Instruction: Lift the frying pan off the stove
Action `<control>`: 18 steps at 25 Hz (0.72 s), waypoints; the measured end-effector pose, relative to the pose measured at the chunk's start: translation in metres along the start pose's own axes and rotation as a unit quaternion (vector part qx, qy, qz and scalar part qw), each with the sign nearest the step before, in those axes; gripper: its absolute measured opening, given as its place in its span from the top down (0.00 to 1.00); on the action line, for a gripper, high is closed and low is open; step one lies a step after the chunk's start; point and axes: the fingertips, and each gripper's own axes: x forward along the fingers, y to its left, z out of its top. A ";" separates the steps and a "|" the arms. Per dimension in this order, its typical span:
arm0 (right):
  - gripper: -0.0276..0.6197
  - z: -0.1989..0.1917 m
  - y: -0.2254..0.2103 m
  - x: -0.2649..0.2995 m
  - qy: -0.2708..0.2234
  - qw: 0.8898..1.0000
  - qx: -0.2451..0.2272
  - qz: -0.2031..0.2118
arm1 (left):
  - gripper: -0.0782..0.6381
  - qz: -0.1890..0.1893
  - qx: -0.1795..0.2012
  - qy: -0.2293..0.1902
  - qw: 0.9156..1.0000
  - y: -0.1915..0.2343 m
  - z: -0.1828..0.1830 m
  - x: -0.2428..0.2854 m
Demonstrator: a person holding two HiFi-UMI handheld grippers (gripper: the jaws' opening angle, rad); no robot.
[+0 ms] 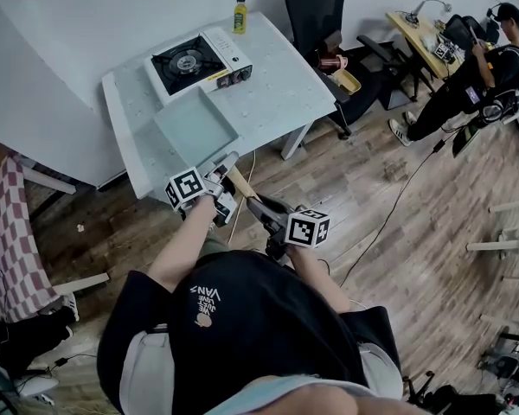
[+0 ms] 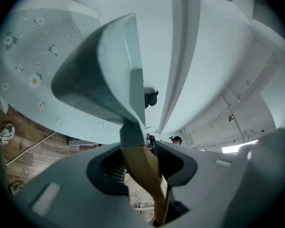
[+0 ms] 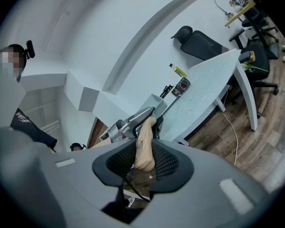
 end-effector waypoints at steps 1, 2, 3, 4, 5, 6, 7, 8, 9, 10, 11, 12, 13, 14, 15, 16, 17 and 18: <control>0.79 -0.002 0.000 -0.003 0.001 1.000 0.000 0.000 | 0.69 0.000 0.000 0.000 1.000 0.000 -0.003 -0.002; 0.79 -0.005 0.000 -0.005 0.003 1.000 -0.001 0.000 | 0.69 0.001 0.001 0.000 1.000 0.000 -0.006 -0.003; 0.79 -0.007 0.001 -0.008 0.004 1.000 -0.001 0.001 | 0.69 0.001 0.001 -0.001 1.000 0.000 -0.009 -0.005; 0.79 -0.009 0.001 -0.010 0.004 1.000 -0.002 0.001 | 0.69 0.002 0.000 -0.001 1.000 0.000 -0.012 -0.006; 0.79 -0.010 0.001 -0.012 0.005 1.000 -0.002 0.002 | 0.69 0.002 0.000 -0.001 1.000 0.000 -0.014 -0.007; 0.79 -0.012 0.001 -0.014 0.006 1.000 -0.002 0.002 | 0.69 0.002 0.000 -0.002 1.000 0.000 -0.017 -0.009; 0.79 -0.014 0.002 -0.016 0.007 1.000 -0.002 0.002 | 0.69 0.003 0.000 -0.002 1.000 0.000 -0.020 -0.010; 0.79 -0.017 0.002 -0.018 0.009 1.000 -0.002 0.003 | 0.69 0.003 0.000 -0.002 1.000 0.000 -0.022 -0.012; 0.79 -0.019 0.002 -0.020 0.010 1.000 -0.002 0.004 | 0.69 0.004 0.000 -0.003 1.000 0.001 -0.024 -0.014; 0.79 -0.022 0.002 -0.021 0.011 1.000 -0.001 0.005 | 0.69 0.005 0.001 -0.003 1.000 0.001 -0.027 -0.015; 0.79 -0.025 0.002 -0.022 0.013 1.000 -0.001 0.006 | 0.69 0.006 0.002 -0.003 1.000 0.002 -0.029 -0.016; 0.79 -0.027 0.002 -0.024 0.014 1.000 0.000 0.006 | 0.69 0.008 0.002 -0.003 1.000 0.003 -0.031 -0.018; 0.79 -0.030 0.002 -0.025 0.016 1.000 0.001 0.007 | 0.69 0.010 0.002 -0.003 1.000 0.004 -0.033 -0.020; 0.79 -0.032 0.002 -0.026 0.018 1.000 0.001 0.007 | 0.69 0.012 0.002 -0.003 1.000 0.005 -0.035 -0.022; 0.79 -0.034 0.002 -0.026 0.020 1.000 0.002 0.007 | 0.69 0.013 0.001 -0.004 1.000 0.006 -0.036 -0.023; 0.79 -0.035 0.002 -0.026 0.022 1.000 0.002 0.007 | 0.69 0.015 0.000 -0.004 1.000 0.007 -0.037 -0.024; 0.79 -0.036 0.002 -0.026 0.024 1.000 0.002 0.007 | 0.69 0.017 0.000 -0.005 1.000 0.009 -0.038 -0.025; 0.79 -0.037 0.001 -0.026 0.026 1.000 0.002 0.007 | 0.69 0.019 -0.001 -0.005 1.000 0.010 -0.038 -0.026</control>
